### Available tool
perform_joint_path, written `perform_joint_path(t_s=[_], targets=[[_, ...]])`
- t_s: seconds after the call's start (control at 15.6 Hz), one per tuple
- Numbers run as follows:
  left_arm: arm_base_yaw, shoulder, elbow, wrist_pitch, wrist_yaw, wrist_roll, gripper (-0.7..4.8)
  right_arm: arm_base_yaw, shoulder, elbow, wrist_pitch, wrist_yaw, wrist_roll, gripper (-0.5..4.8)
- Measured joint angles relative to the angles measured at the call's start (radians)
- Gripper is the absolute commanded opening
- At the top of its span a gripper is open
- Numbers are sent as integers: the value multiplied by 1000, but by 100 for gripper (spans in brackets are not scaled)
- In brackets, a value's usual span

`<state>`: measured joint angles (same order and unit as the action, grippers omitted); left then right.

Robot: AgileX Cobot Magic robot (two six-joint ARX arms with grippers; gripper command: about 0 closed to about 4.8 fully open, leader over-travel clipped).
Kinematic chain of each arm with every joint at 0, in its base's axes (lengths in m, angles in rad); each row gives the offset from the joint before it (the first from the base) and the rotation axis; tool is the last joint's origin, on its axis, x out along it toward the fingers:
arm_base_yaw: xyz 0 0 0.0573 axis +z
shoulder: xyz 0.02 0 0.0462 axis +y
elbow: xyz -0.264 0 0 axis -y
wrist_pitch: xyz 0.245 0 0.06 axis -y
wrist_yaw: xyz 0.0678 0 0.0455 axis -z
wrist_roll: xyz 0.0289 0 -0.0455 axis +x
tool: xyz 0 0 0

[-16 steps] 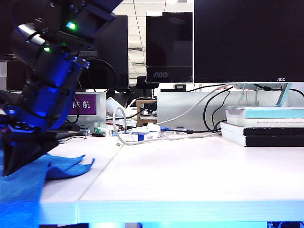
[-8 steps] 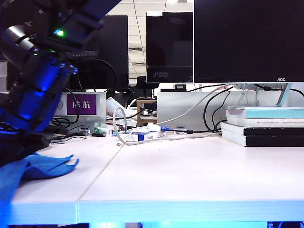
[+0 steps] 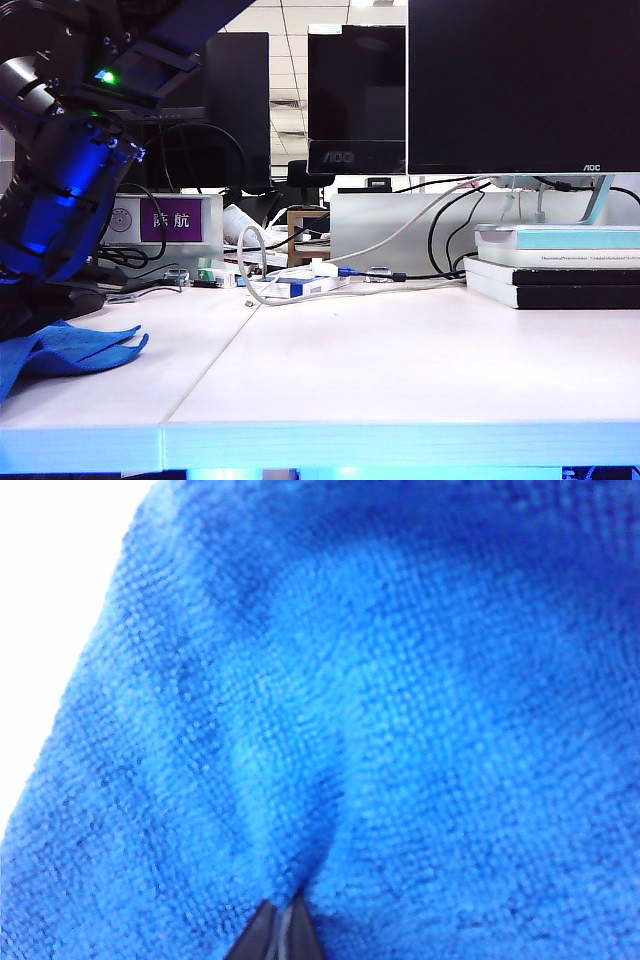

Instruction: Wipe the table from right to left using the rag.

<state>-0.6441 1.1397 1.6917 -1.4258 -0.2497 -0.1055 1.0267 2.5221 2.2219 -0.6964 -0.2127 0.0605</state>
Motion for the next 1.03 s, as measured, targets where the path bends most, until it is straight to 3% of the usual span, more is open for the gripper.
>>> perform_joint_path(t_s=[0.19,0.39,0.58,0.71,0.96,1.03], targets=[[154,0,-1,0,7,0,-6,0,0,0,0,0,0,-1],[401,0,-10,0,97,44,-6,0,0,1,0,0,0,-1],[675,1,-114,60,296,119,-5,0,1,1,3,-2,0,-1],[782,1,-210,109,473,172,-6,0,0,1,3,-5,0,-1],[969,48,-383,256,700,232,-5,-3,2,1,8,-19,0,-1],[1018,82,-404,271,718,261,-5,-3,2,0,11,-20,0,-1]])
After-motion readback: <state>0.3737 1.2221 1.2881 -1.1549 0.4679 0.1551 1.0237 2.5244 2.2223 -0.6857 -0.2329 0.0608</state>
